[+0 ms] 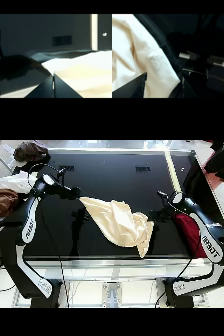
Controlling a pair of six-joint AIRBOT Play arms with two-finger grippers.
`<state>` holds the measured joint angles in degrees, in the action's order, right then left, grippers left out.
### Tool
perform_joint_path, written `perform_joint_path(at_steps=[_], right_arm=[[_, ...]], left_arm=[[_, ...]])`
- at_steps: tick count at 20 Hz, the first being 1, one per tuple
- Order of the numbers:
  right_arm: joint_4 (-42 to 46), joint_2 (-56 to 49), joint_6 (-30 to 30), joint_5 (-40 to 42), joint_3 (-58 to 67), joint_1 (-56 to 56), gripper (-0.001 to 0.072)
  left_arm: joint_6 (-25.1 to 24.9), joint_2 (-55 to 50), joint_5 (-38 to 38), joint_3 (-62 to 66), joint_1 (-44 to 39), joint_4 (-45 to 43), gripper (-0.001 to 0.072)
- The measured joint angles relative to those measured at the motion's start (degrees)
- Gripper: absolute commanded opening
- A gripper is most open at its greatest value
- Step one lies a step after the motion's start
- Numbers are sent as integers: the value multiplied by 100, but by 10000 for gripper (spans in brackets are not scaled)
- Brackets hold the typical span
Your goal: Fold the shirts.
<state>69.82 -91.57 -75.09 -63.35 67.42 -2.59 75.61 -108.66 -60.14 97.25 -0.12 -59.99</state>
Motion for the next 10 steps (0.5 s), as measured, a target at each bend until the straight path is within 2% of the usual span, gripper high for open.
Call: perform_joint_path(at_steps=[4,5,6,10], right_arm=[[-96,-155,22,273,-15,28,173],[-166,-201,63,319,-17,48,60],[-234,-243,116,352,-17,90,14],[-374,-278,319,367,81,286,11]], left_arm=[[0,7,-87,0,26,-94,13],[0,7,-96,0,26,-101,13],[0,7,-101,0,26,-107,13],[0,160,-157,0,35,-125,12]])
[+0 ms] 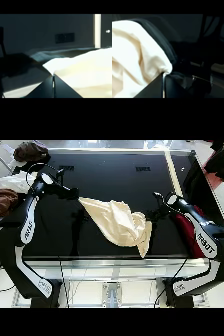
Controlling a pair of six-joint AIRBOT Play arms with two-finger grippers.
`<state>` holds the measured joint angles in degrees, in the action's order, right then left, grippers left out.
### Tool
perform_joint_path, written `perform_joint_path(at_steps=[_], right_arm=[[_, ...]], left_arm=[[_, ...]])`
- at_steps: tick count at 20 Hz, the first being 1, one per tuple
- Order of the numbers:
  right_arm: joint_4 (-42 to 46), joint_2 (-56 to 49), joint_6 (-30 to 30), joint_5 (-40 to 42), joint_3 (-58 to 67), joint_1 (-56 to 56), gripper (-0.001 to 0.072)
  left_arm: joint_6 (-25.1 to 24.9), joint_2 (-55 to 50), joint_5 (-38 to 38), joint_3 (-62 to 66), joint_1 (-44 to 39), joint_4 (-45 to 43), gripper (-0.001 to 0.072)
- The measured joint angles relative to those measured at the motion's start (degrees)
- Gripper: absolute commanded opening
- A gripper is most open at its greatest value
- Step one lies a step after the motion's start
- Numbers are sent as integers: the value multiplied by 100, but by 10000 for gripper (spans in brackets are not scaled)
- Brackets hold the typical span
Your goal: Fold the shirts.
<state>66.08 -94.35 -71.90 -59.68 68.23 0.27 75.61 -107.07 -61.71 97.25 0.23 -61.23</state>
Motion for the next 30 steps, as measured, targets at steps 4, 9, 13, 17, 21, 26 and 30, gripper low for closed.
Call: perform_joint_path(at_steps=[4,9,13,17,21,26,30], right_arm=[[90,675,74,-356,713,61,11],[326,2640,101,-1176,2170,79,11],[391,4356,94,-1429,3029,81,11],[409,5558,-76,-1482,3458,81,11],[417,5812,-208,-1543,3497,81,12],[162,5049,-249,-2135,2559,81,12],[-378,3928,-245,-1528,990,81,344]], left_arm=[[-2,855,-42,0,162,-4,13],[-96,2887,-44,0,485,-13,13],[-400,4889,68,4,732,-116,13],[-337,6430,608,9,863,-815,12],[-166,6776,614,4,898,-1349,12],[-109,5195,-98,0,872,-1552,13],[-125,3073,280,-4,645,-1628,450]])
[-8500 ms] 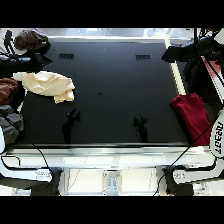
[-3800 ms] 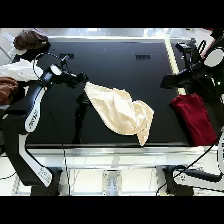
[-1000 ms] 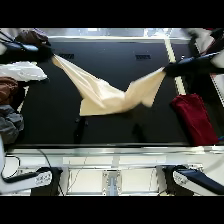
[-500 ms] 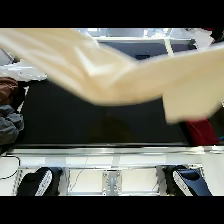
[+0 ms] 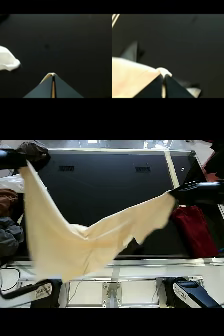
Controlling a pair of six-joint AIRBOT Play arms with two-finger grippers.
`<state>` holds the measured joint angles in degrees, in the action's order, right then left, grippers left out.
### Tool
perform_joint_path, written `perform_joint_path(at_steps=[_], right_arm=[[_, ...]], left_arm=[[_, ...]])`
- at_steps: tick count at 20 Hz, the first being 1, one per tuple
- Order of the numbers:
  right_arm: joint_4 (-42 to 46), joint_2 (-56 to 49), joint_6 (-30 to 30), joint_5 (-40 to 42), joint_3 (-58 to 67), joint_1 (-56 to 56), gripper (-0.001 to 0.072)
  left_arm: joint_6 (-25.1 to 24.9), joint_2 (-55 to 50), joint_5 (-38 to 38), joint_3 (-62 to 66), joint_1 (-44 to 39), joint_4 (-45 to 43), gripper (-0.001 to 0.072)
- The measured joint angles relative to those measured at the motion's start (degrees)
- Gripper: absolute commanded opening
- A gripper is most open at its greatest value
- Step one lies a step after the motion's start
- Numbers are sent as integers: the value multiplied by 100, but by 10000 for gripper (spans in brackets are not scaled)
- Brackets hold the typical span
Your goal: Fold the shirts.
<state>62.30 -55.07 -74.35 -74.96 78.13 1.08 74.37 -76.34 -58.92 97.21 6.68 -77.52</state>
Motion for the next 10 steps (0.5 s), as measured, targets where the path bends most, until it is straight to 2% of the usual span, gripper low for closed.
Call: perform_joint_path(at_steps=[1,3,6,8,10], right_arm=[[-157,-352,13,378,-352,0,440],[-525,-997,39,1099,-763,0,440],[-791,-1733,160,2009,-911,0,438],[-601,-1917,223,2271,-728,0,435],[-46,-1950,258,2238,-369,0,434]], left_arm=[[26,-466,188,0,-83,7,720],[223,-1250,560,0,-234,15,716],[385,-1779,1047,4,-295,7,711],[474,-1742,1185,4,-136,-20,702],[549,-1394,1093,7,216,-33,702]])
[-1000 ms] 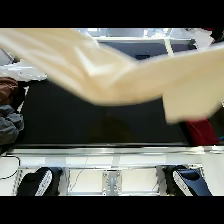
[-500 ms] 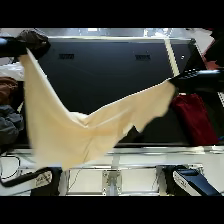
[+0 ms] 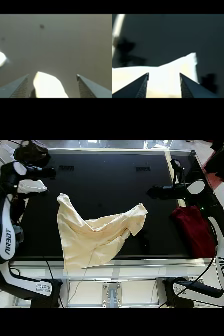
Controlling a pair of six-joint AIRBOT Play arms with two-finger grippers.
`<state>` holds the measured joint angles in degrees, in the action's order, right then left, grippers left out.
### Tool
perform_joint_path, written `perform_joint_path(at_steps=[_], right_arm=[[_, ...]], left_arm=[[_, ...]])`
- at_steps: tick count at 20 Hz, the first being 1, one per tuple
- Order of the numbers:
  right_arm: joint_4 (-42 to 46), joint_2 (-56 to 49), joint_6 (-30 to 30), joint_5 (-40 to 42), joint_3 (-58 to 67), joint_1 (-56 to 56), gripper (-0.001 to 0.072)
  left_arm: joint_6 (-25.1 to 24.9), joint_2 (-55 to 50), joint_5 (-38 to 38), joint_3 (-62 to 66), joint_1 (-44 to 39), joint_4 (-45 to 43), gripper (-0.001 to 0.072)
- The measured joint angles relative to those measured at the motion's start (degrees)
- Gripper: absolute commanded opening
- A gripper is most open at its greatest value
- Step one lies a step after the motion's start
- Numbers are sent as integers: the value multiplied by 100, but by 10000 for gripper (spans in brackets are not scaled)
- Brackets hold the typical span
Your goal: Fold the shirts.
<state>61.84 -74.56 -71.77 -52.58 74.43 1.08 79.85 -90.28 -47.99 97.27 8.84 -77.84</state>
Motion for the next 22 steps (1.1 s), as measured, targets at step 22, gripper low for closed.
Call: perform_joint_path(at_steps=[22], right_arm=[[1904,179,50,-1237,1143,0,435]], left_arm=[[2583,3209,-3707,-5825,140,647,543]])
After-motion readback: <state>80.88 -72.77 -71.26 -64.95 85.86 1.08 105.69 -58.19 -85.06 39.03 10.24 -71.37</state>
